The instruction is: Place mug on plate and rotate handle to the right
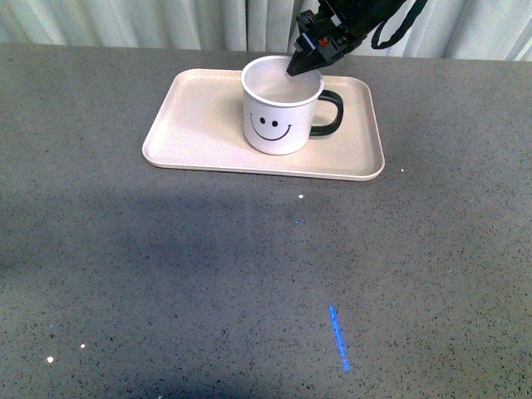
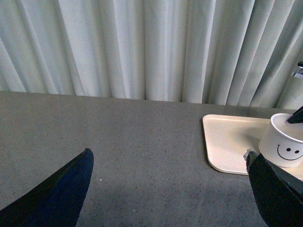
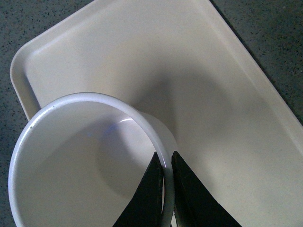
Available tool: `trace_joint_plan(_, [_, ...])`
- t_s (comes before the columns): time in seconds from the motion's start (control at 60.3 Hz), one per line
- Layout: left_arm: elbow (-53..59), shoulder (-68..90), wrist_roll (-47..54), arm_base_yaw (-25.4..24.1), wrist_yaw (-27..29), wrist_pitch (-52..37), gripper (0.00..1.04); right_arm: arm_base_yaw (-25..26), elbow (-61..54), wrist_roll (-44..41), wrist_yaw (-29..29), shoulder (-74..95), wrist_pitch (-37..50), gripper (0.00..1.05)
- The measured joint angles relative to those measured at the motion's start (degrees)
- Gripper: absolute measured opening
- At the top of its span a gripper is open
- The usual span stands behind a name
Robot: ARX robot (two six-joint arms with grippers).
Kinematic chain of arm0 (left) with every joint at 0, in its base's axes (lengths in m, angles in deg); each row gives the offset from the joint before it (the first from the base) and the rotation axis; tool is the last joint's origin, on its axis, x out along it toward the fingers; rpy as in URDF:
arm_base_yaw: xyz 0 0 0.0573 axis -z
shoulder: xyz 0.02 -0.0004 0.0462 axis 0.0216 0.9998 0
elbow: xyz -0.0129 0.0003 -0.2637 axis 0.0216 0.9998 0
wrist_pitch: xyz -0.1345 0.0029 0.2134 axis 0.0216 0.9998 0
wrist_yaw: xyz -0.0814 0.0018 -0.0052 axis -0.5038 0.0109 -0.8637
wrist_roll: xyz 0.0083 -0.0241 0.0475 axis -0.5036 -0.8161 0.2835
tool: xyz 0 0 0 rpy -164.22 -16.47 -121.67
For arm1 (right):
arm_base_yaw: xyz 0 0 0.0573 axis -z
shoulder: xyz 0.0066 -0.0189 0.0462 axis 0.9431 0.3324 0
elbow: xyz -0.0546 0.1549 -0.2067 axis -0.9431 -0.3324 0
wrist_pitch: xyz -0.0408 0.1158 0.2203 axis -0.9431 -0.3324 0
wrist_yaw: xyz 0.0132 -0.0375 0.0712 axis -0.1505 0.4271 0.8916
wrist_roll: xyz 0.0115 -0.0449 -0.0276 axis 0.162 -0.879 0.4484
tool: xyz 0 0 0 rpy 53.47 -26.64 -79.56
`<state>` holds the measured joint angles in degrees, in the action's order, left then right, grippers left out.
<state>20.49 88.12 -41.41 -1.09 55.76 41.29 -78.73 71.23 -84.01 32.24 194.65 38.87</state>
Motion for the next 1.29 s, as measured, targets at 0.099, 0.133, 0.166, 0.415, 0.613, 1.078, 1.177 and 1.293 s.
trace_joint_plan(0.099, [0.00, 0.00, 0.00, 0.00, 0.00, 0.00, 0.95, 0.24, 0.68, -1.44, 0.13, 0.37, -0.70, 0.32])
trace_joint_plan(0.133, [0.00, 0.00, 0.00, 0.00, 0.00, 0.00, 0.95, 0.26, 0.85, -1.57, 0.17, 0.44, -0.68, 0.36])
trace_joint_plan(0.166, [0.00, 0.00, 0.00, 0.00, 0.00, 0.00, 0.95, 0.28, 1.09, -1.81, 0.31, 0.46, -0.59, 0.41])
trace_joint_plan(0.415, [0.00, 0.00, 0.00, 0.00, 0.00, 0.00, 0.95, 0.55, -2.45, -2.27, 6.67, -3.52, 5.62, 0.85])
trace_joint_plan(0.613, [0.00, 0.00, 0.00, 0.00, 0.00, 0.00, 0.95, 1.49, -13.07, -2.08, 9.81, -14.91, 13.73, 0.95])
trace_joint_plan(1.078, [0.00, -0.02, 0.00, 0.00, -0.02, 0.00, 0.95, 2.69, -73.11, 32.35, -30.12, -41.00, 92.91, 0.32])
trace_joint_plan(1.177, [0.00, -0.02, 0.00, 0.00, 0.00, 0.00, 0.95, 3.48, -82.38, 33.46, -29.27, -45.81, 96.02, 0.14])
trace_joint_plan(1.293, [0.00, 0.00, 0.00, 0.00, 0.00, 0.00, 0.95, 3.80, -90.82, 33.90, -28.33, -49.64, 98.05, 0.02])
